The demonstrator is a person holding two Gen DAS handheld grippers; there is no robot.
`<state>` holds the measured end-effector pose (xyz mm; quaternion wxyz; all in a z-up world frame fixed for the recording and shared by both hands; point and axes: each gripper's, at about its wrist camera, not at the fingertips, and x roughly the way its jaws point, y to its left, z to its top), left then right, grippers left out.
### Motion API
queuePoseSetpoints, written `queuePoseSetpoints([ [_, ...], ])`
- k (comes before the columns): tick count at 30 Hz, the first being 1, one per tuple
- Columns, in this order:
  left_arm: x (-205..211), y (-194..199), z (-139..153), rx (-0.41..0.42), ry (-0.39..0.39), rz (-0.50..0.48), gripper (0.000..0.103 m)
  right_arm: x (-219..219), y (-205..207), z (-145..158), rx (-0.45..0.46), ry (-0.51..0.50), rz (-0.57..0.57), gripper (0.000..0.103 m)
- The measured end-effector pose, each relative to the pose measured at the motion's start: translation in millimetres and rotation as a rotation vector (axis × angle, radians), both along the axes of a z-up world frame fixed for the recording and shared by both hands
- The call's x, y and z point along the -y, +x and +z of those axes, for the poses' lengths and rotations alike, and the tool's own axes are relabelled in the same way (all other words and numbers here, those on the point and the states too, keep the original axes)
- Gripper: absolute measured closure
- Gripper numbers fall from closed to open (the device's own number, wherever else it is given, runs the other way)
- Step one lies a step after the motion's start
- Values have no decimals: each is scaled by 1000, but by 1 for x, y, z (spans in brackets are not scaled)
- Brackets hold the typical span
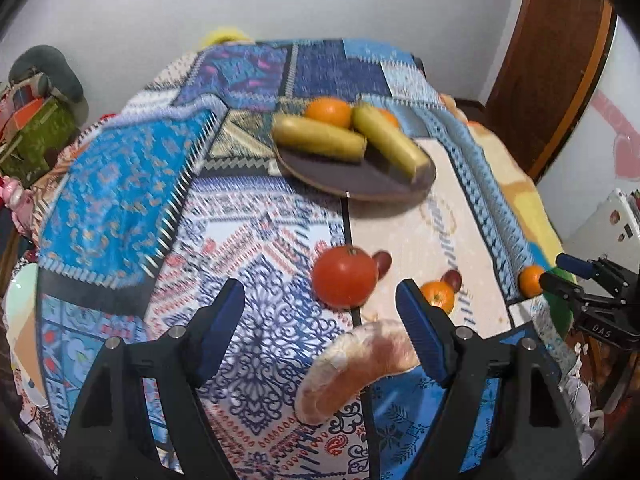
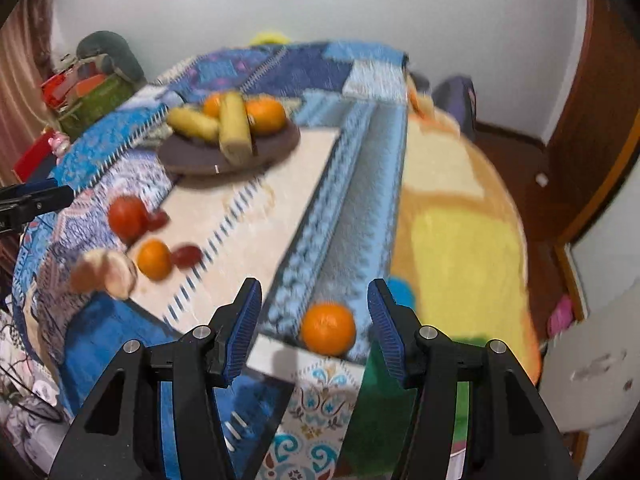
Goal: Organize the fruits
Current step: 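Move the right tool to the mandarin on the quilt and grasp it, then lift the mandarin with the right tool while the left tool grasps the tomato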
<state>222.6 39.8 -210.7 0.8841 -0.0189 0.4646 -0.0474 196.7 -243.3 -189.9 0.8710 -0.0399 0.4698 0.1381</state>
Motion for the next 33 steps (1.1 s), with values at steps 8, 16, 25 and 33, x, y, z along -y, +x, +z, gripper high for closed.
queuePoseSetpoints([
  [8,10,19,-30,-62,-8,-27,31,7,0,-30,-72,17,-28,51],
  [16,20,39,-47,-96,-16,-47,37,10,1,-37,-80,30,-29,68],
  [25,17,42,-52,-118,-34,-59,54,7,0,-30,-65,47,-13,69],
  [33,4,37,-33,-75,-62,-33,54,-4,6,-7,-1,65,16,69],
])
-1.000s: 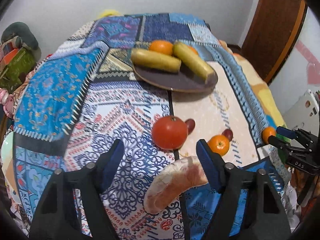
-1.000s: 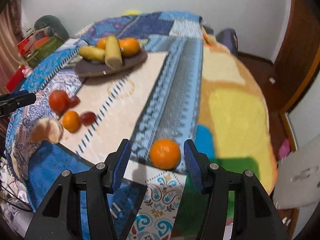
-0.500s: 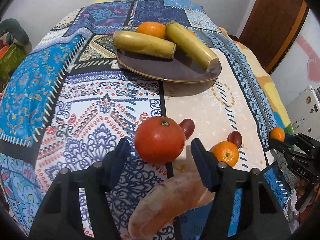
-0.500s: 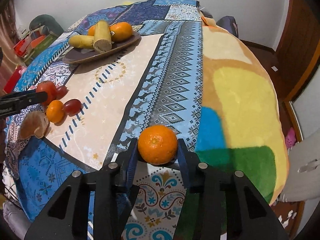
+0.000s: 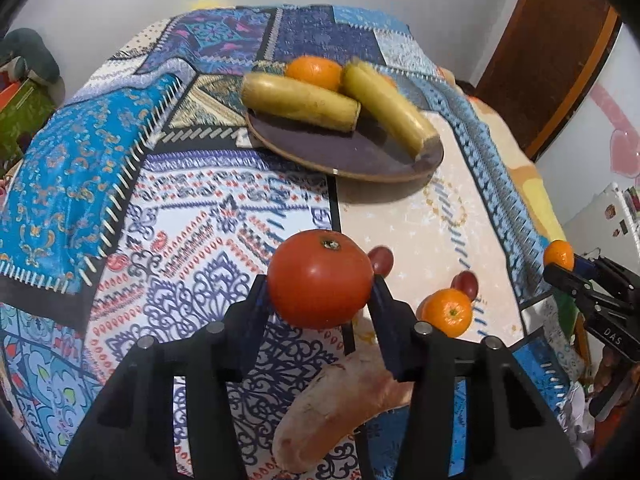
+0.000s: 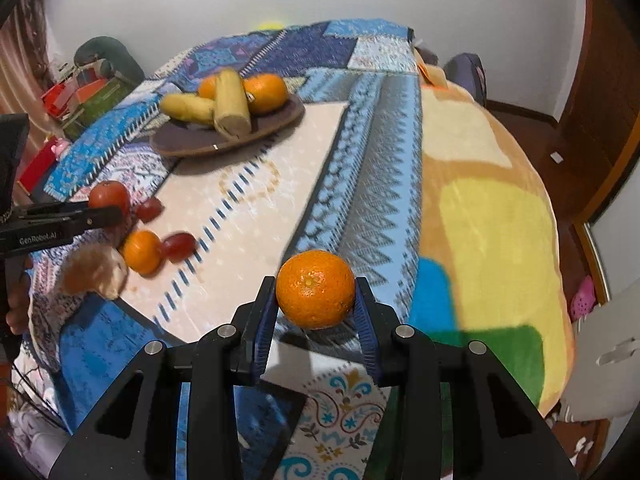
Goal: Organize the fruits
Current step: 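Lift the mandarin with the right tool while the left tool grasps the tomato, then carry the tomato with the left tool while the right tool carries the mandarin to the plate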
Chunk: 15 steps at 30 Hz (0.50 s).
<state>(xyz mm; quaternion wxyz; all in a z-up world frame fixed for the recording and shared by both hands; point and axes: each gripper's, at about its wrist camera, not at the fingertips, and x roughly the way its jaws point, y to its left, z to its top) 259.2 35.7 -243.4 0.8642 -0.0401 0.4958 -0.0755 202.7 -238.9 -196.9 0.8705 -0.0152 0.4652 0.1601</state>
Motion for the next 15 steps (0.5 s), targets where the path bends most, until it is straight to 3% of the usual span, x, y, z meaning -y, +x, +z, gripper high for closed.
queuePoseSetpoints([
  [15,-12,17,54,134,-44,15,54,-45,30,40,118,12,98,69],
])
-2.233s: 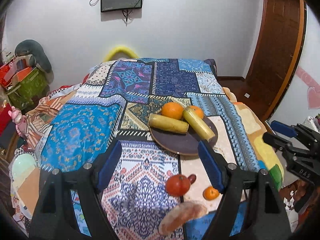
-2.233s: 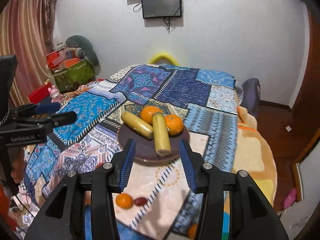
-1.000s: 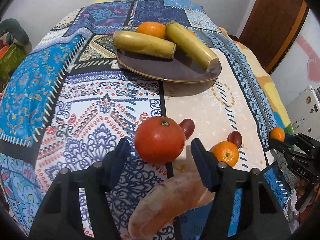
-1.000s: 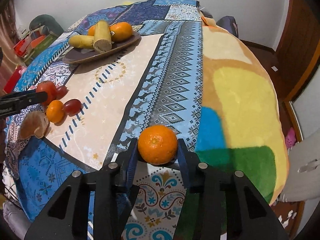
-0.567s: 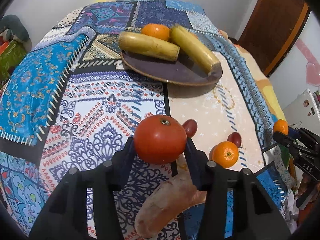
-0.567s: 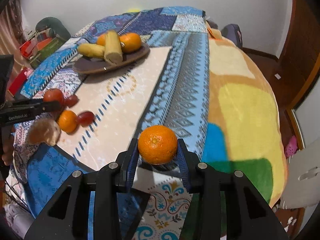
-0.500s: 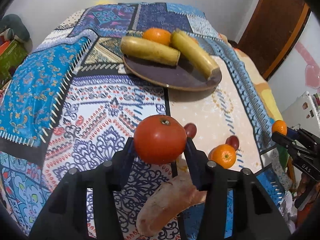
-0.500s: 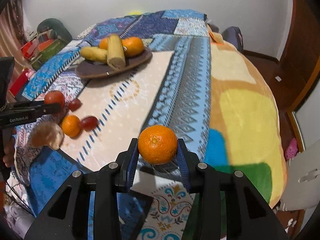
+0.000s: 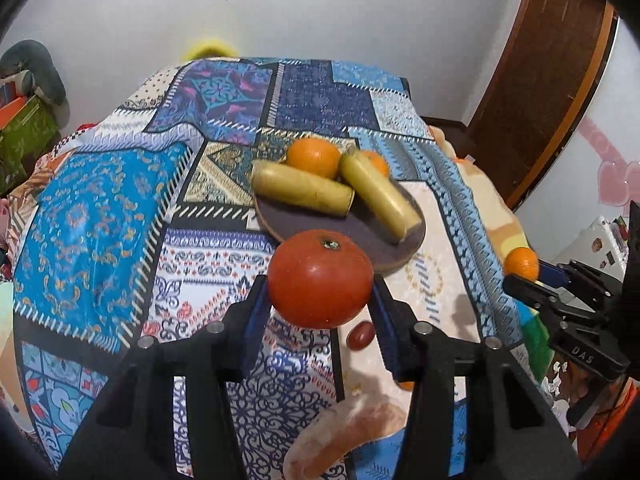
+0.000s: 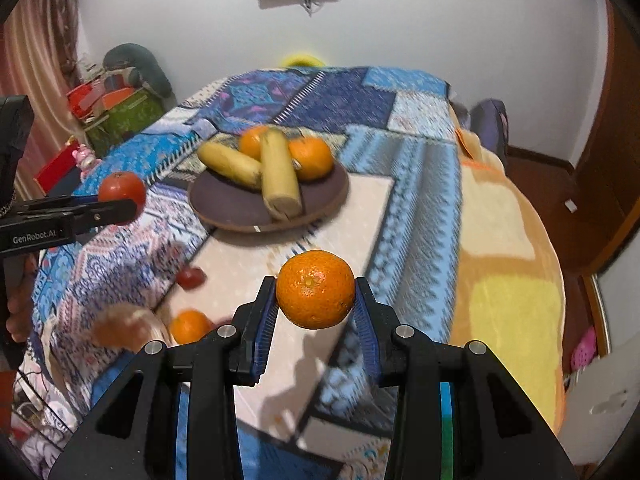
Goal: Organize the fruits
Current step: 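Carry the tomato with the left tool while the right tool carries the mandarin to the plate, then release both fruits on the plate and withdraw both tools toward the quilt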
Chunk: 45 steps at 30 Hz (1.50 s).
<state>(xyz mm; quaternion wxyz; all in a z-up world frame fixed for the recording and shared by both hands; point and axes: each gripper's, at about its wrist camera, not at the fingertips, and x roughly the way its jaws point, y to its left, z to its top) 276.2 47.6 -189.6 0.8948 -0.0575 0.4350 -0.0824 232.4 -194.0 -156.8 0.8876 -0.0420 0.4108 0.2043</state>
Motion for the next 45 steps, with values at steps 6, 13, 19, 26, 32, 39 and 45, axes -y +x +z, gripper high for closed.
queuePoseSetpoints([
  [6,3,17,5,19,-3,-10,54,-24,19,11,40,17,40,69],
  [13,2,37,-1,19,-4,-25,54,-46,42,9,48,25,73,69],
  [19,-1,54,-15,-1,-10,-35,54,-63,55,-2,27,19,99,69],
  [26,-5,74,-32,-35,-21,-41,54,-80,66,-19,-5,8,131,69],
  [32,-6,86,-40,-61,-27,-53,54,-86,74,-26,-21,2,149,68],
  [39,-9,88,-32,-30,-33,-38,52,-89,75,-28,-28,3,160,67],
  [45,-13,74,-25,-25,-13,-27,52,-81,70,-20,-14,11,148,66],
])
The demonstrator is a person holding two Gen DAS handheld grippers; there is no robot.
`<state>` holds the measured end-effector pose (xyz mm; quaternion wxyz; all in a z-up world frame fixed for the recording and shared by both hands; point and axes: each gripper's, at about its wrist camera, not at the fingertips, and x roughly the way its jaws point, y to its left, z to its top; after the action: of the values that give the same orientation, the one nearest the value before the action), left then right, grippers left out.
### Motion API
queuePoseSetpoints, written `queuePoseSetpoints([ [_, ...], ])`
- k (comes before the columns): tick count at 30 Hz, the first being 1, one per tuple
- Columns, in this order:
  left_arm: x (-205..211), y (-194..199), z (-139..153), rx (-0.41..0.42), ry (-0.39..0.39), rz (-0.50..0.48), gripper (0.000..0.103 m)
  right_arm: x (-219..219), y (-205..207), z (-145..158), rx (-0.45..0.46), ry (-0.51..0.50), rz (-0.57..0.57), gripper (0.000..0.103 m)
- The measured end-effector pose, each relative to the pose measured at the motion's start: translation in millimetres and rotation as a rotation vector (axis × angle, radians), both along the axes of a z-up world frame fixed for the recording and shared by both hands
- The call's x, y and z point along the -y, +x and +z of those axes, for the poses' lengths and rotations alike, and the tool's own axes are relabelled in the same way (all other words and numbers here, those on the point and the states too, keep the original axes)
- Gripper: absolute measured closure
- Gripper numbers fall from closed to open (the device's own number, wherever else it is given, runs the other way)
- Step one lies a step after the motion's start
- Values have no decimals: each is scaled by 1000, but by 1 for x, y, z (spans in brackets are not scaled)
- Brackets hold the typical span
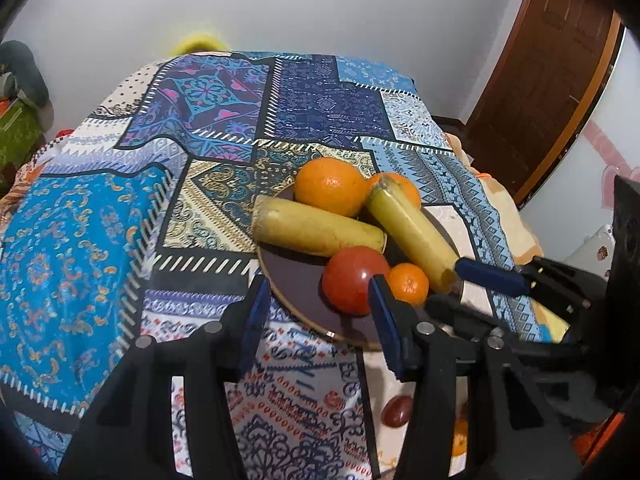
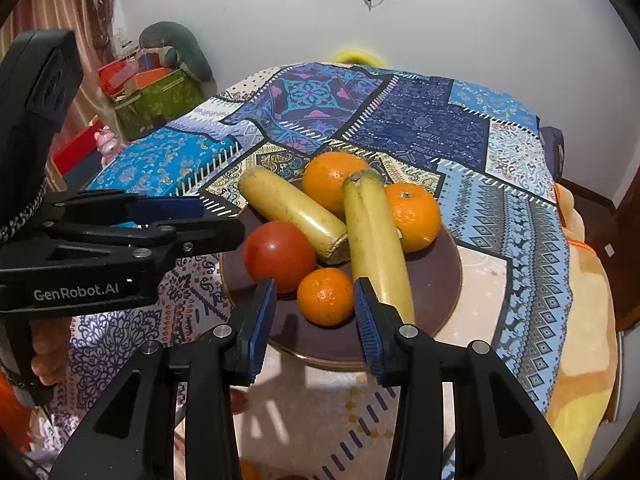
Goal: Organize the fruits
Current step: 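Release both fruits on the plate and withdraw both tools toward the quilt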
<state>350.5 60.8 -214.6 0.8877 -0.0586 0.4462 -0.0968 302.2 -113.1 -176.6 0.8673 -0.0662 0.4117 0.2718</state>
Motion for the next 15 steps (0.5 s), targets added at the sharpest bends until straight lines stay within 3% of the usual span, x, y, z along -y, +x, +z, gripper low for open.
queuePoseSetpoints([
  [11,-8,-61,21,3,46,14,52,21,-37,23,19,-1,-33,65],
  [15,-9,-92,26,3,69,14,47,27,-57,32,30,1,-38,65],
])
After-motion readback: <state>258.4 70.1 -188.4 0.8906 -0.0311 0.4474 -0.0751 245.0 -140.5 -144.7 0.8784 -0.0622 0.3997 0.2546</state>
